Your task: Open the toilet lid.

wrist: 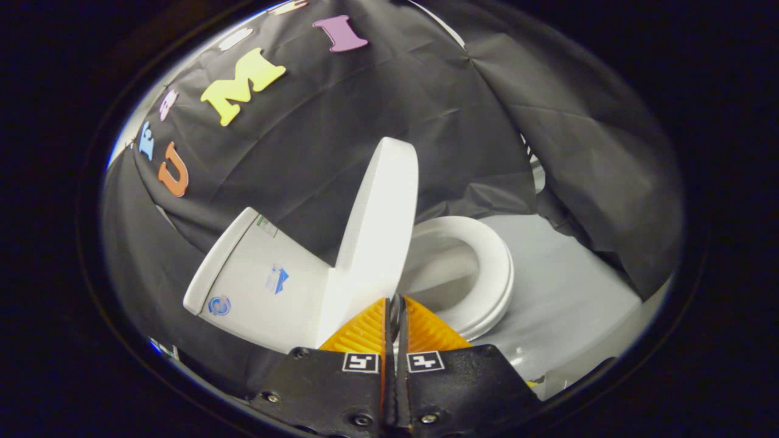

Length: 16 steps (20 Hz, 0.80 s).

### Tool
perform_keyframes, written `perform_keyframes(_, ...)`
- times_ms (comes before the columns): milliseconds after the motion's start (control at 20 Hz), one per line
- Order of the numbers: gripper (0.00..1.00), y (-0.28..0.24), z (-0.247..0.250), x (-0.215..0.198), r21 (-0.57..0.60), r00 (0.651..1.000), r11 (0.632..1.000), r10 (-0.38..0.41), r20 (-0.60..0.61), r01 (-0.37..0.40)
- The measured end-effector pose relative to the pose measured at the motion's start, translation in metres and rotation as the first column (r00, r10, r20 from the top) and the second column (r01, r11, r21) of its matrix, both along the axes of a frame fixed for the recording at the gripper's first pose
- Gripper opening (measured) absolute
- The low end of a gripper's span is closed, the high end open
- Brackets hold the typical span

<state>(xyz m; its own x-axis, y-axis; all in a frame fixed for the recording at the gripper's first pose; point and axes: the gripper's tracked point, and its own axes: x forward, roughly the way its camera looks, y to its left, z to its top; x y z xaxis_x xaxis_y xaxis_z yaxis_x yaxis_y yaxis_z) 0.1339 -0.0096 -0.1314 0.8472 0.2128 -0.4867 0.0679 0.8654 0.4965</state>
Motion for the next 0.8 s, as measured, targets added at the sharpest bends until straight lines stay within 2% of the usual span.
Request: perform_keyframes(800,0.04,0.044,0.048,-0.006,-0.117,0.997,0.993,0.016,0.078,-0.007)
